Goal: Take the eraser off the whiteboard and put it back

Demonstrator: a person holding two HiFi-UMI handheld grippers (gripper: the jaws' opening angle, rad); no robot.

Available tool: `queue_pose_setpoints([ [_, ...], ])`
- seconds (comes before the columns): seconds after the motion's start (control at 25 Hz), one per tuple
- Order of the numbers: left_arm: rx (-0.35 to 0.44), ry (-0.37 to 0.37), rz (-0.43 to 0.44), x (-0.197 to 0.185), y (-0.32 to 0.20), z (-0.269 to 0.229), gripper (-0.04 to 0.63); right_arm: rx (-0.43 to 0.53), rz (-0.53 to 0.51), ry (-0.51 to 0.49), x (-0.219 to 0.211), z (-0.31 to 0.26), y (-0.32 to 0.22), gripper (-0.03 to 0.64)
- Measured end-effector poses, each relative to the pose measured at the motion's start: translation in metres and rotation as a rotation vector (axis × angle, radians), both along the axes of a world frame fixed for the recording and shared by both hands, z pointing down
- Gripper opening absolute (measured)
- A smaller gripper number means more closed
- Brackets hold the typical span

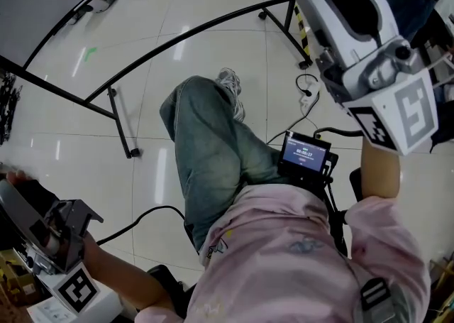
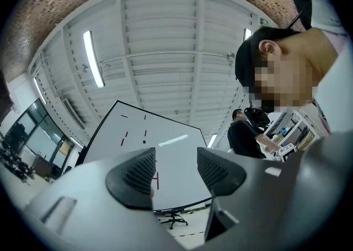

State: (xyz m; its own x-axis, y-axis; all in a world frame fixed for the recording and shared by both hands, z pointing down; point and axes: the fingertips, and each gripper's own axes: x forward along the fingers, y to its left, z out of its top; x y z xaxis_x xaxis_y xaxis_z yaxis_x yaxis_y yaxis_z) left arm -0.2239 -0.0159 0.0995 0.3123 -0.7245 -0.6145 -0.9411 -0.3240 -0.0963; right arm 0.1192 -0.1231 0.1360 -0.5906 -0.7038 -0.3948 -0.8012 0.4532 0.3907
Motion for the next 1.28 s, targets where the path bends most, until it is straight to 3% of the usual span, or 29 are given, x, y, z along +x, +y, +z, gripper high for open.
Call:
queue_pose_setpoints([
  [1.28,0.011,0.014,0.006,-0.001,0.003,0.005,0.241,0.01,-0.03,0.021,-0.01,0.008,0.009,0.109],
])
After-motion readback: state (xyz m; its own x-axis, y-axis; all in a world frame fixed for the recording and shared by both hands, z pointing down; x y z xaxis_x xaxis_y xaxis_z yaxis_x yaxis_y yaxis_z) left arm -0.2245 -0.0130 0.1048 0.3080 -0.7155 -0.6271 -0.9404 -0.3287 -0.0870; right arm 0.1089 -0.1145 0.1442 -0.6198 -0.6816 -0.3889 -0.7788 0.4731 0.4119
